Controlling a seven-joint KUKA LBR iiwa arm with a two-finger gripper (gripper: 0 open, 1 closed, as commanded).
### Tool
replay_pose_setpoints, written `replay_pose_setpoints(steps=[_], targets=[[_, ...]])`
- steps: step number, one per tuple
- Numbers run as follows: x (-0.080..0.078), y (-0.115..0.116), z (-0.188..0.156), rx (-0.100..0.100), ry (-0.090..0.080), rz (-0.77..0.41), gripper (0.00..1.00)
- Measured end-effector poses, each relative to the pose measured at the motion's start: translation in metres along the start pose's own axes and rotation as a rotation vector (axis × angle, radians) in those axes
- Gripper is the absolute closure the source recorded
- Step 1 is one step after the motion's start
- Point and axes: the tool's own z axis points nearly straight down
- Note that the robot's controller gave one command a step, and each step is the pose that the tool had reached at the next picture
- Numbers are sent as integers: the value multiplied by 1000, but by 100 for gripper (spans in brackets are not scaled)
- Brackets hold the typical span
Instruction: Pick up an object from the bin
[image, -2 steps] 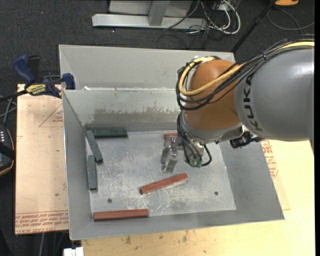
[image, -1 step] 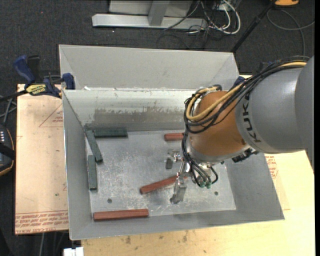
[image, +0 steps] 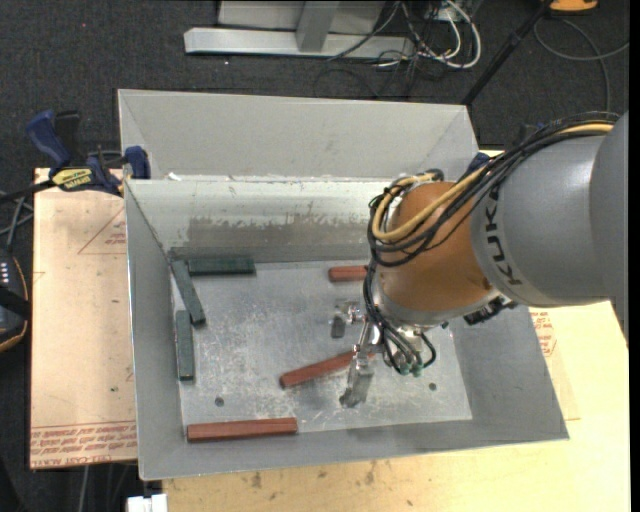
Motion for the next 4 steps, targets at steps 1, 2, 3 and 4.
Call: replay_pose_setpoints(steps=[1,2,3,4], targets=[[13,-9,54,-1,-2,128,100],[13,-9,54,-1,-2,129,100],[9,-23,-25,0,-2,107,100],[9,-23,-25,0,-2,108,0]])
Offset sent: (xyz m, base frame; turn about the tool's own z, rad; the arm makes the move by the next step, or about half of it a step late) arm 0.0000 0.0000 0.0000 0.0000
